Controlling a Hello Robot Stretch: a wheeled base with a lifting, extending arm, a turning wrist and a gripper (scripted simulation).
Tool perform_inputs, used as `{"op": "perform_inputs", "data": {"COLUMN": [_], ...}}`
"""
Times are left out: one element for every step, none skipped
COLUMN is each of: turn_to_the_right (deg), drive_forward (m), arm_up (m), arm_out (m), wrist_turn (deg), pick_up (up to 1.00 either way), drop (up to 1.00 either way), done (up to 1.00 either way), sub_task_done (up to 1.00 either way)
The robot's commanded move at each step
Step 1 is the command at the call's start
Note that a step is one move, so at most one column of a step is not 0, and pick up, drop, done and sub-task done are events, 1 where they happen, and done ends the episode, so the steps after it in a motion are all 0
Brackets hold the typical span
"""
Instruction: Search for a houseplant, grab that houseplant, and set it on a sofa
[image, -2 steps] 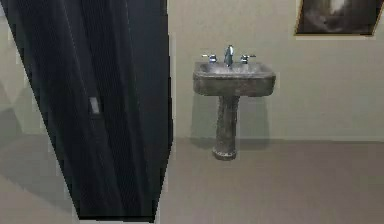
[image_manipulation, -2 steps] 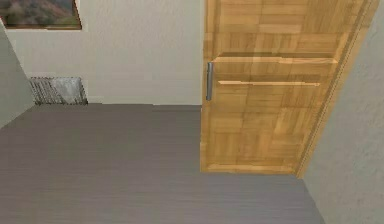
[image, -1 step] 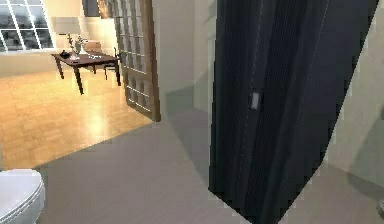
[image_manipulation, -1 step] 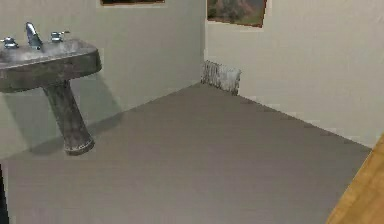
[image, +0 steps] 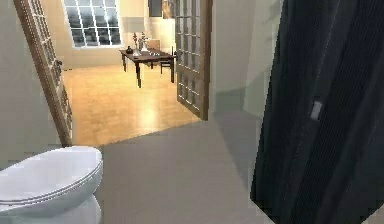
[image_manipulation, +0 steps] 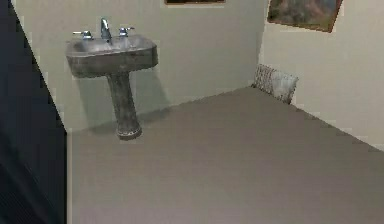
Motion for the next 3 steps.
{"op": "perform_inputs", "data": {"turn_to_the_right": [0.0, -18.0, 0.0], "drive_forward": [1.0, 0.0, 0.15], "arm_up": [0.0, 0.0, 0.0], "arm_out": [0.0, 0.0, 0.0], "wrist_turn": [0.0, 0.0, 0.0], "pick_up": [0.0, 0.0, 0.0], "drop": [0.0, 0.0, 0.0], "done": [0.0, 0.0, 0.0], "sub_task_done": [0.0, 0.0, 0.0]}}
